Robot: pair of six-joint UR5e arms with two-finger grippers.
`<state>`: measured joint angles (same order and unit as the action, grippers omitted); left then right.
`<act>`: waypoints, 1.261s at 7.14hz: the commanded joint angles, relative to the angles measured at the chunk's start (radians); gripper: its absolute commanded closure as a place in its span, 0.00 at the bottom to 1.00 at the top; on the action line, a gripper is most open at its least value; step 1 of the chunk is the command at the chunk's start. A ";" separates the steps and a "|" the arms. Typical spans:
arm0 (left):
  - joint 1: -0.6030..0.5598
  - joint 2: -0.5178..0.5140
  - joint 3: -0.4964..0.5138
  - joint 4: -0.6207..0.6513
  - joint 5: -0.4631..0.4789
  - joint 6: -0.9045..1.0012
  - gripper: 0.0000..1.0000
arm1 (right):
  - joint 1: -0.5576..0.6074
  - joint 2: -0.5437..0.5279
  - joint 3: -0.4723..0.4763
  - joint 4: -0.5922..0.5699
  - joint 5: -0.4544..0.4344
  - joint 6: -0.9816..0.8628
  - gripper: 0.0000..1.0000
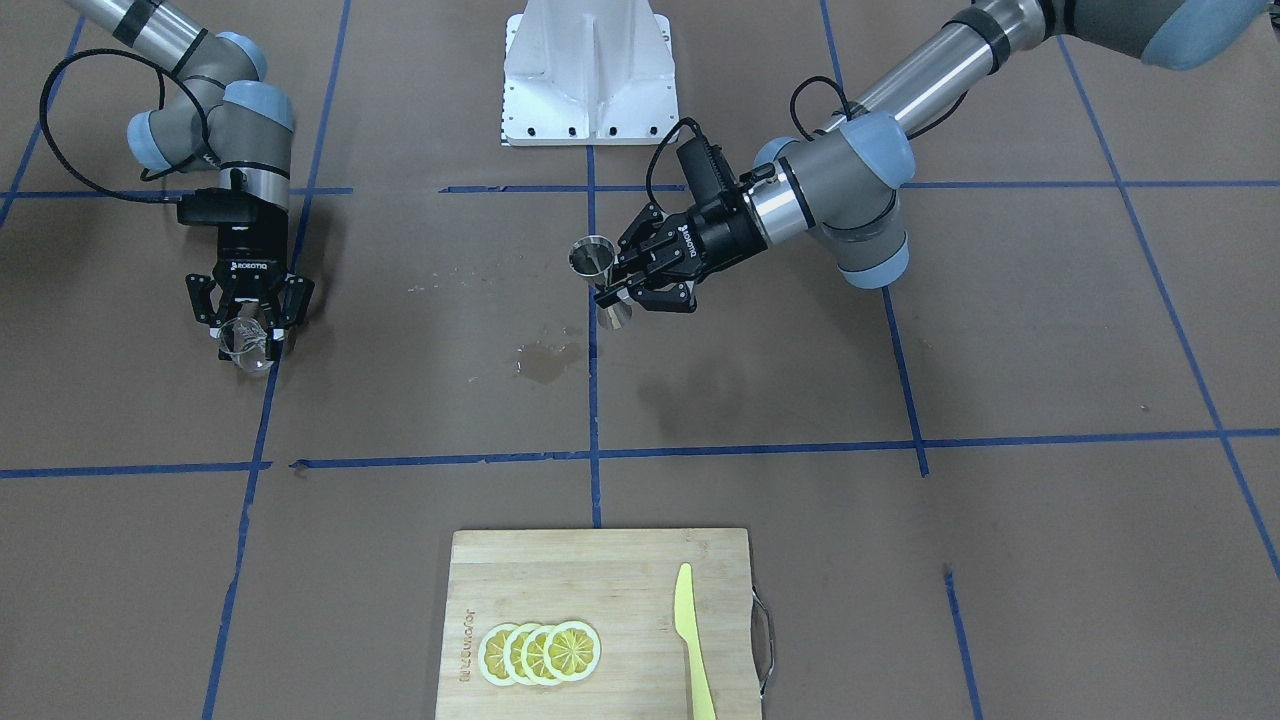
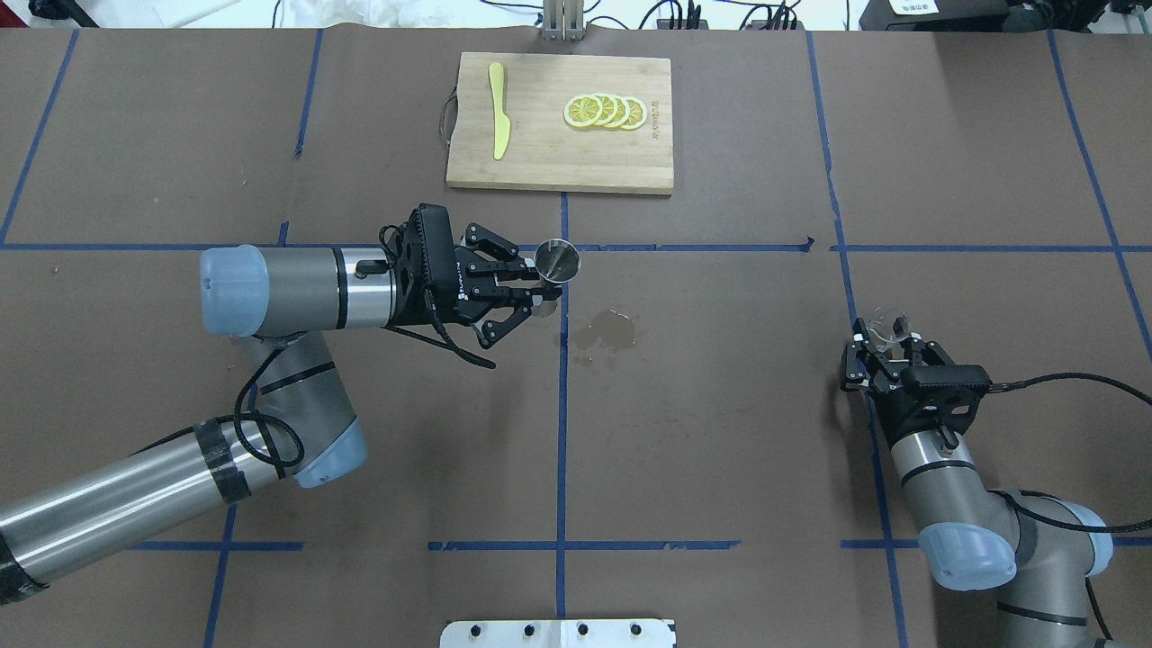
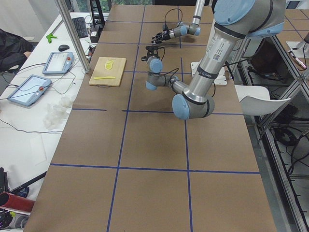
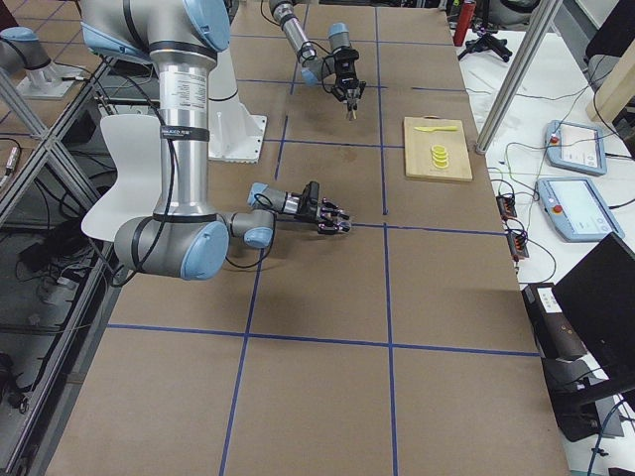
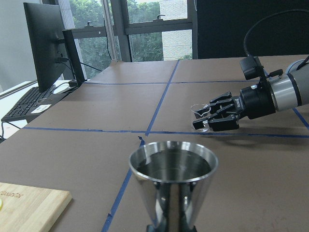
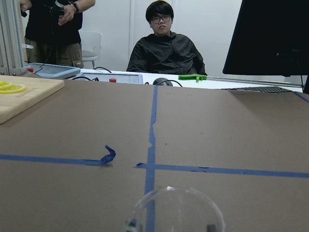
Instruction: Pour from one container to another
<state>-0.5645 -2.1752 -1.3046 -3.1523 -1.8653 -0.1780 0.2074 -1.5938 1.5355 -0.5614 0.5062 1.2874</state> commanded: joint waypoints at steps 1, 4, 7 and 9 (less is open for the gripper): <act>0.000 0.000 -0.001 0.000 0.000 0.000 1.00 | 0.000 0.000 0.000 0.000 -0.001 0.012 0.00; 0.000 0.000 -0.001 0.000 0.000 0.000 1.00 | 0.000 0.002 0.005 0.000 -0.001 0.015 0.00; 0.000 0.002 -0.001 0.000 0.000 0.000 1.00 | 0.001 0.005 0.020 0.002 -0.005 0.015 0.00; 0.000 0.002 -0.001 0.000 0.000 0.000 1.00 | -0.002 0.017 0.017 0.002 -0.006 0.016 0.00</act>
<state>-0.5645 -2.1737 -1.3054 -3.1523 -1.8653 -0.1779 0.2066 -1.5804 1.5532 -0.5600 0.5008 1.3034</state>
